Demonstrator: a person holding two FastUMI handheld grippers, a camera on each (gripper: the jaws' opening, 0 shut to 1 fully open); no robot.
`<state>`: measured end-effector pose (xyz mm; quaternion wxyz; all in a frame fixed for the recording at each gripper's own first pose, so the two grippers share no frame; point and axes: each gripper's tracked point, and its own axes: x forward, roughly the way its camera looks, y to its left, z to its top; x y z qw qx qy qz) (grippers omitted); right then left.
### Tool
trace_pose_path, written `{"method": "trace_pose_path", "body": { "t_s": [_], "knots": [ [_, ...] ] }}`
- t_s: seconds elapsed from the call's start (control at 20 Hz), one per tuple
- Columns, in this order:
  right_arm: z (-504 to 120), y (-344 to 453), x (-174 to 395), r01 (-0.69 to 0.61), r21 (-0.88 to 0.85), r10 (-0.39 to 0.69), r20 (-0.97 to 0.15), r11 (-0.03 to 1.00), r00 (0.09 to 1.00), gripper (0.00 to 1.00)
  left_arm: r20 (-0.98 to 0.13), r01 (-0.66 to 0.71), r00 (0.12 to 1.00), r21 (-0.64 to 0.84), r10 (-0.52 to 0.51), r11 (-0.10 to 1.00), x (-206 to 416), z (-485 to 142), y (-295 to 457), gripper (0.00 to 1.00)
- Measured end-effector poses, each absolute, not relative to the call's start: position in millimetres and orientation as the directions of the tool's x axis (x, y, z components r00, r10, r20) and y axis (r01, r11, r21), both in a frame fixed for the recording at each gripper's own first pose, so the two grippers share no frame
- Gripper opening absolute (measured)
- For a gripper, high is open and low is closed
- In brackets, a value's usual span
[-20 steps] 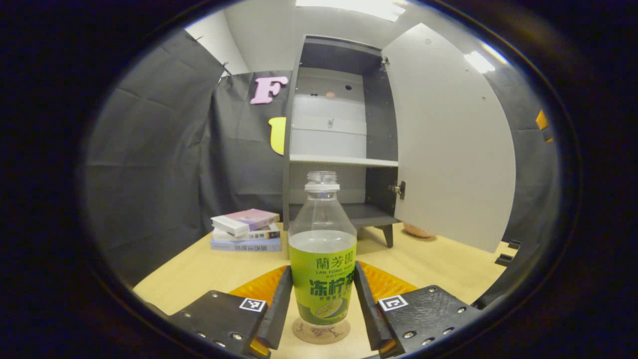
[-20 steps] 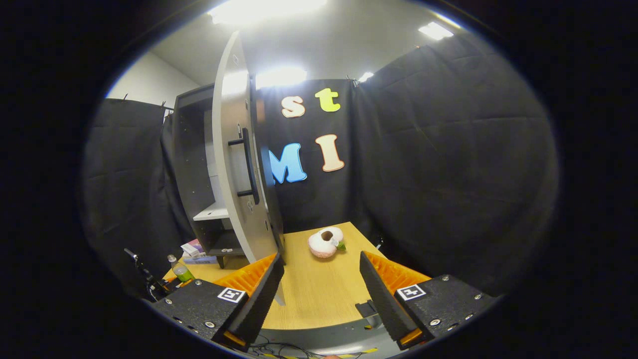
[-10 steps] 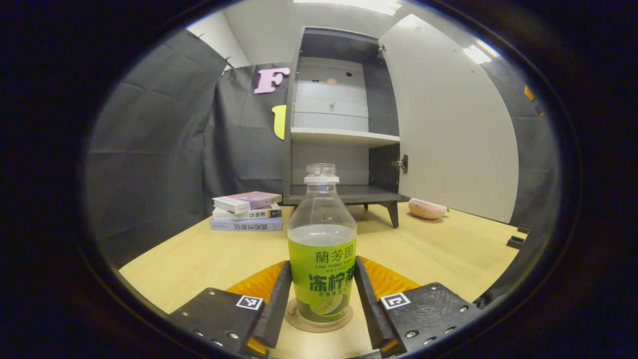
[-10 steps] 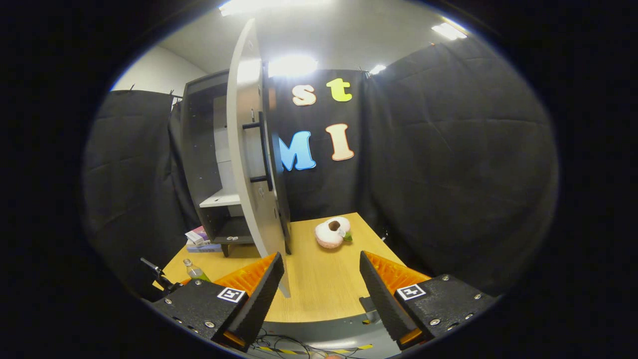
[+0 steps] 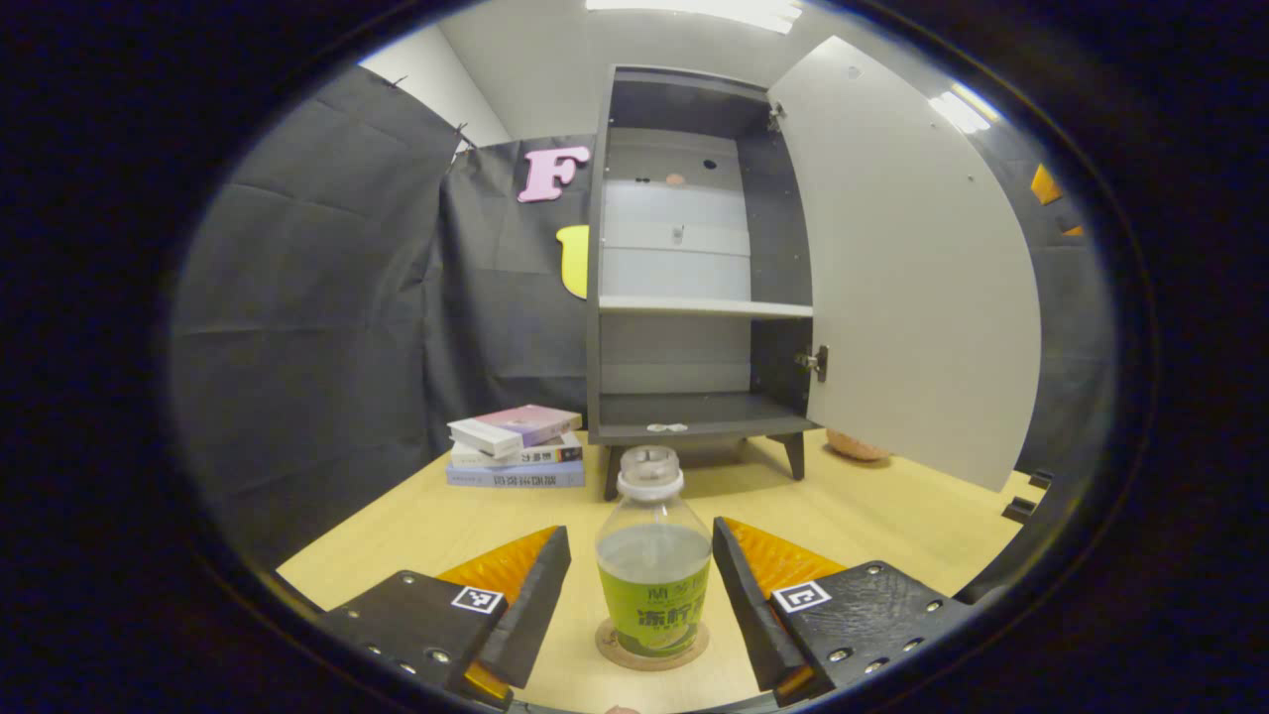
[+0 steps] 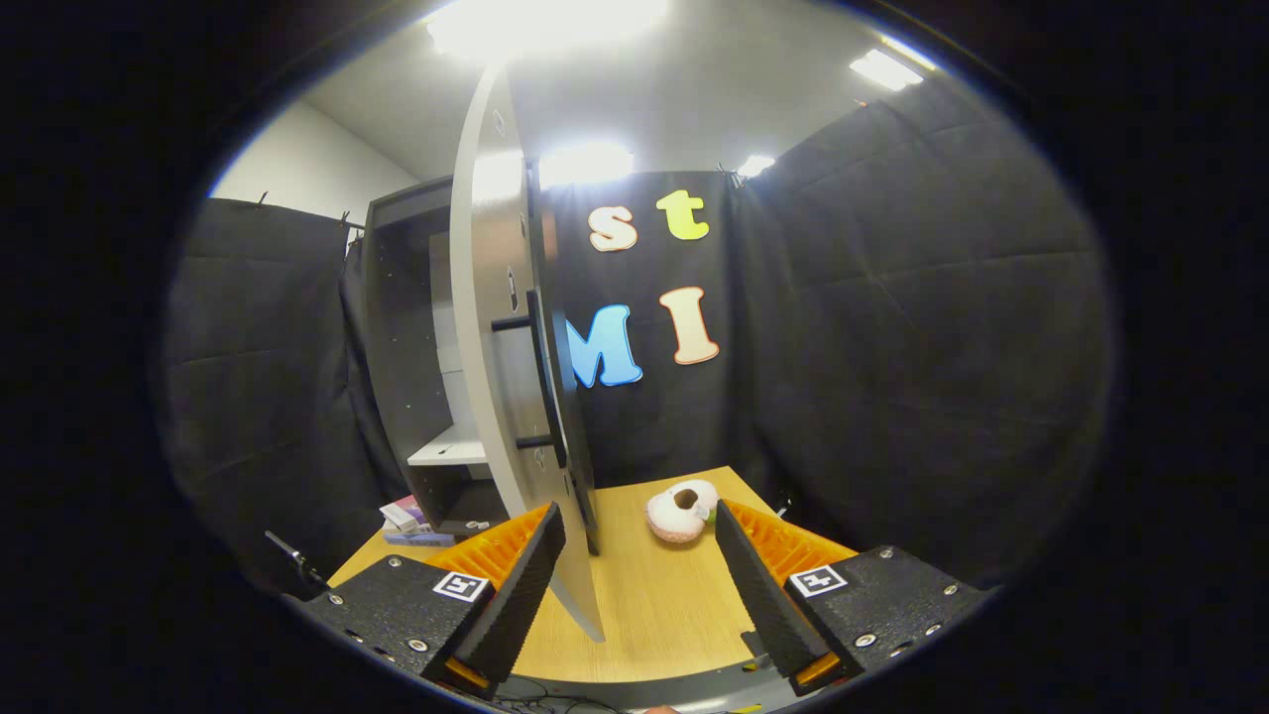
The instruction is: Open the cabinet door with the right hand, grasp the bottle in the cabinet with the left hand and place it on the coaster, then close the cabinet door with the right hand.
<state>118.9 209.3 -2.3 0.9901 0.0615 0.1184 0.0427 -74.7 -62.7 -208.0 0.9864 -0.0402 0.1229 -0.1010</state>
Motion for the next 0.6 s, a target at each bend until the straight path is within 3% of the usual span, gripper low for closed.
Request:
{"method": "trace_pose_path", "body": {
  "t_s": [0.05,0.6],
  "knots": [
    [2,210,126,-0.066,0.125,0.092,-0.216,0.99,0.972,0.94,-0.223,0.189,0.952,-0.108,-0.209,0.976,-75,-196,-60,0.8],
    [49,218,186,0.057,-0.026,-0.059,-0.056,0.998,0.997,0.93,-0.114,0.103,0.986,-0.176,-0.124,0.979,-106,-92,11,0.82]
  ]
}}
